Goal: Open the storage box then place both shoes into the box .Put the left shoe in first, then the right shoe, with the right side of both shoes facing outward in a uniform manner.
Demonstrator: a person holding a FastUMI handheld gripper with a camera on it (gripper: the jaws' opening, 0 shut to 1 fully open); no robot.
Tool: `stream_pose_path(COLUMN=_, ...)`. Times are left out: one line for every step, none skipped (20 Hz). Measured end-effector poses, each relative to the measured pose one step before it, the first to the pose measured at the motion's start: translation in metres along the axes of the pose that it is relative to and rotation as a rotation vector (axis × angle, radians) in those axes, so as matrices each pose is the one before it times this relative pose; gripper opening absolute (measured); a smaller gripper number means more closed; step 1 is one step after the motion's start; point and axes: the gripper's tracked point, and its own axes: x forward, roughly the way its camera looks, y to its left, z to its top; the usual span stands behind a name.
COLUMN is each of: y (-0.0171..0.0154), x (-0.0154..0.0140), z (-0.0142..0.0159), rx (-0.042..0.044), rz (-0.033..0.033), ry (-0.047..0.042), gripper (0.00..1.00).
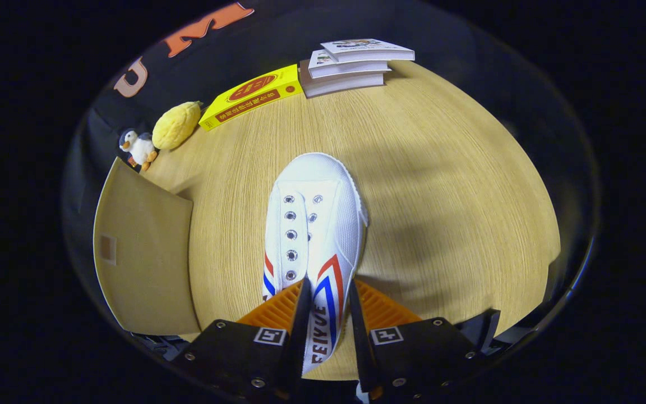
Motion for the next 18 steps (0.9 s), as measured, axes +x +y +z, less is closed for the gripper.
stream_pose_path(y=-0.00031, x=0.00072, z=0.00007, rx=0.00258, rz=0.00089, ry=-0.00985, gripper=0.4)
stream_pose_path(y=0.00071, x=-0.00036, z=0.00028, rx=0.01264, rz=0.00765, ry=-0.00945, gripper=0.4)
stream_pose_path(y=-0.0007, x=-0.00023, z=0.00064, rx=0.02544, rz=0.0183, ry=-0.01208, gripper=0.39)
stream_pose_path(y=-0.0015, x=0.00055, z=0.0005, rx=0.03097, rz=0.01816, ry=-0.01781, gripper=0.38)
stream_pose_path(y=-0.00196, x=0.00196, z=0.00244, rx=0.03224, rz=0.02623, ry=-0.02181, gripper=0.35)
stream_pose_path(y=-0.00171, x=-0.00295, z=0.00052, rx=0.03336, rz=0.03643, ry=-0.02067, gripper=0.2)
stream_pose_path(y=-0.00082, x=0.00153, z=0.00044, rx=0.04419, rz=0.03557, ry=-0.02227, gripper=0.13)
stream_pose_path(y=0.00175, x=-0.00033, z=-0.00109, rx=0.02576, rz=0.04398, ry=-0.00595, gripper=0.03)
stream_pose_path(y=0.00287, x=-0.0002, z=-0.00062, rx=0.0299, rz=0.03109, ry=-0.01167, gripper=0.0)
stream_pose_path(y=0.00121, x=-0.00621, z=0.00097, rx=0.01881, rz=0.01898, ry=-0.01481, gripper=0.0)
stream_pose_path(y=0.00414, x=-0.00444, z=0.00469, rx=0.01406, rz=0.01807, ry=-0.02633, gripper=0.0)
stream_pose_path(y=0.00931, x=-0.00305, z=0.00578, rx=0.01527, rz=0.02386, ry=-0.01522, gripper=0.0)
stream_pose_path(y=0.01267, x=-0.00336, z=0.00735, rx=0.0079, rz=0.0263, ry=-0.01481, gripper=0.0)
stream_pose_path(y=0.01435, x=-0.00421, z=0.00501, rx=-0.00234, rz=0.02188, ry=-0.01237, gripper=0.0)
stream_pose_path(y=0.01376, x=-0.00549, z=0.00438, rx=-0.0141, rz=0.01747, ry=-0.00996, gripper=0.0)
stream_pose_path(y=0.01514, x=-0.00706, z=0.00429, rx=-0.02358, rz=0.01806, ry=-0.0076, gripper=0.0)
stream_pose_path(y=0.01654, x=-0.00415, z=0.00434, rx=-0.01903, rz=0.01746, ry=-0.00756, gripper=0.0)
stream_pose_path(y=0.01731, x=-0.00407, z=0.0015, rx=-0.01313, rz=0.01903, ry=-0.00223, gripper=0.0)
